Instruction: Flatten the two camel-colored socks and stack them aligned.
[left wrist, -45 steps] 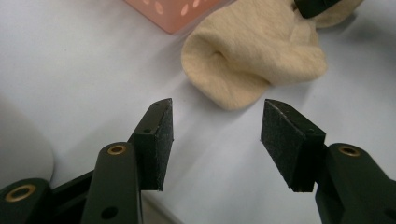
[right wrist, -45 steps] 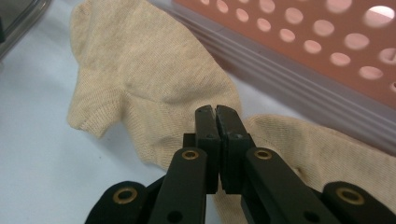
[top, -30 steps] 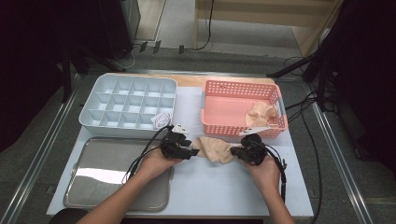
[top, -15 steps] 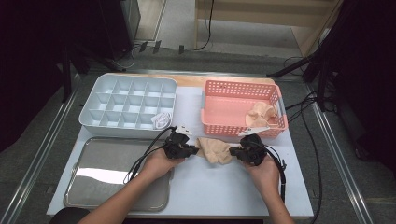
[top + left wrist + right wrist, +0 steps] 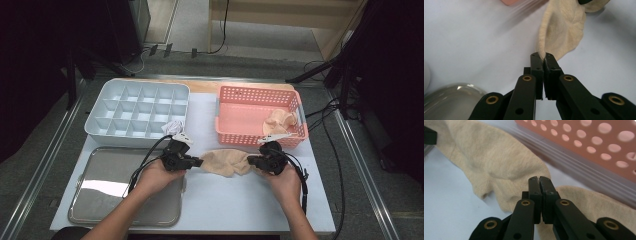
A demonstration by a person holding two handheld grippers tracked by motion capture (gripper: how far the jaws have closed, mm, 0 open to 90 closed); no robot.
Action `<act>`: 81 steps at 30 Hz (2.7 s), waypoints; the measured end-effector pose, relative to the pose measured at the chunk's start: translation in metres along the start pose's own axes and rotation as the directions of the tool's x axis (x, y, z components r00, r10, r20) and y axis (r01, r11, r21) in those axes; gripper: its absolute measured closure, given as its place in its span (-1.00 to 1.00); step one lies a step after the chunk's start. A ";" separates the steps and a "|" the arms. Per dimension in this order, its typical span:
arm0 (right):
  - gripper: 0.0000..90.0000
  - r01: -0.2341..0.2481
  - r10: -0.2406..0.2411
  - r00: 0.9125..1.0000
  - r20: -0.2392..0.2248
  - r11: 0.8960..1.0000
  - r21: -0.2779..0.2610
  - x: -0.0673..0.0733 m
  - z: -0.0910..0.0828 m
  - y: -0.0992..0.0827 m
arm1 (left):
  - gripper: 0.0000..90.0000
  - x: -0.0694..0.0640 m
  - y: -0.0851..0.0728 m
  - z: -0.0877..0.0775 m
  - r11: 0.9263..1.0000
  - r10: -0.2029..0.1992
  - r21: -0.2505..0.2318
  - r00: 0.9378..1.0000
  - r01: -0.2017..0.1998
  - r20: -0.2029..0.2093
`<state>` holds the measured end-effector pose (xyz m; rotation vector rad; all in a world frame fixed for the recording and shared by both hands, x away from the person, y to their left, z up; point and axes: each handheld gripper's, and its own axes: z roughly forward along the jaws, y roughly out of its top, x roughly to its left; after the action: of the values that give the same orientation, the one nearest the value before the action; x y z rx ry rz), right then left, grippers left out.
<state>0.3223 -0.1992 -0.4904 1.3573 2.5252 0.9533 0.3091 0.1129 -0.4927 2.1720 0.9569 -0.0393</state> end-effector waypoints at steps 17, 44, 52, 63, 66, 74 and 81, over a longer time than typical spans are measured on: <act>1.00 0.024 -0.025 1.000 0.019 0.999 0.037 0.000 0.013 0.008 | 0.97 0.013 -0.011 -0.006 0.999 -0.035 0.017 0.999 0.036 -0.037; 0.70 0.038 -0.039 0.999 -0.016 0.999 -0.018 0.008 -0.015 -0.018 | 0.54 -0.013 -0.022 -0.017 1.000 0.016 0.016 1.000 -0.016 -0.017; 0.71 -0.007 0.008 1.000 0.009 0.997 -0.078 -0.003 -0.036 -0.022 | 0.44 -0.016 -0.012 -0.020 0.999 0.034 -0.027 0.999 -0.035 -0.022; 0.68 -0.039 0.042 0.998 0.043 0.996 -0.085 -0.011 -0.049 -0.033 | 0.37 -0.017 -0.003 -0.011 0.998 0.061 -0.033 0.998 -0.062 -0.007; 0.65 -0.032 0.035 0.999 0.038 0.997 -0.075 -0.007 -0.044 -0.033 | 0.35 -0.016 -0.002 -0.009 0.997 0.059 -0.039 0.998 -0.059 -0.003; 0.53 -0.013 0.015 0.999 0.040 0.999 -0.046 0.001 -0.024 -0.027 | 0.33 -0.016 -0.001 -0.008 0.998 0.061 -0.030 0.998 -0.061 -0.008; 0.48 -0.005 0.006 0.998 0.060 1.000 -0.016 0.001 -0.008 -0.021 | 0.32 -0.016 -0.002 -0.006 0.998 0.061 -0.028 0.998 -0.061 -0.010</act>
<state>0.3034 -0.2108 -0.4959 1.3674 2.4663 0.9178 0.2947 0.1082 -0.4850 2.1761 0.8907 0.0135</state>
